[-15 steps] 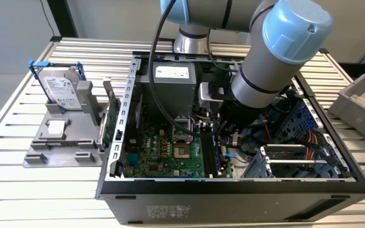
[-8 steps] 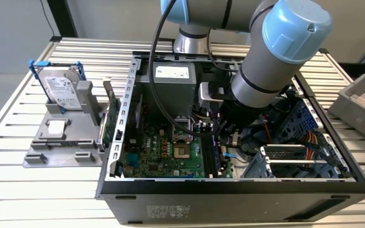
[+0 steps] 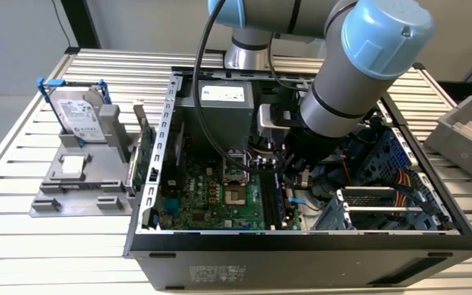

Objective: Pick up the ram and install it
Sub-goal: 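Press down the ram until it locks into place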

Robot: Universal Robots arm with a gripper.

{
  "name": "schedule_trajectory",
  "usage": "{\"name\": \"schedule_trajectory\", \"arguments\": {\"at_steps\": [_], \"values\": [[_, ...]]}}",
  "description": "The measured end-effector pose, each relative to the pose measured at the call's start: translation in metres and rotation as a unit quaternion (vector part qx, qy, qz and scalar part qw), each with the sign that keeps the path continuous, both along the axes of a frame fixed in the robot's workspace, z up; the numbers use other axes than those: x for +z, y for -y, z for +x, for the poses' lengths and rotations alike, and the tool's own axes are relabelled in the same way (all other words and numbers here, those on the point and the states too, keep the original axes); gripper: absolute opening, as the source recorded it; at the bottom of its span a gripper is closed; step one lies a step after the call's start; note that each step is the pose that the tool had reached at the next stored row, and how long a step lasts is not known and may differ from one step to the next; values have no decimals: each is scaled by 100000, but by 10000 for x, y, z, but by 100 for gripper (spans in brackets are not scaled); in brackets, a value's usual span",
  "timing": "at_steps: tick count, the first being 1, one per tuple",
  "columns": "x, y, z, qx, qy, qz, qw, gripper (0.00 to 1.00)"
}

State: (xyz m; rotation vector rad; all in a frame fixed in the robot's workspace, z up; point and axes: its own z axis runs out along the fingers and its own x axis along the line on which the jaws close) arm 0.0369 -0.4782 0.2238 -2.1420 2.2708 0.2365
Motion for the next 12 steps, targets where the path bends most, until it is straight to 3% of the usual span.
{"name": "schedule_trajectory", "arguments": {"at_steps": [12], "values": [[-1, 0, 0, 2, 4, 16, 100000, 0]]}}
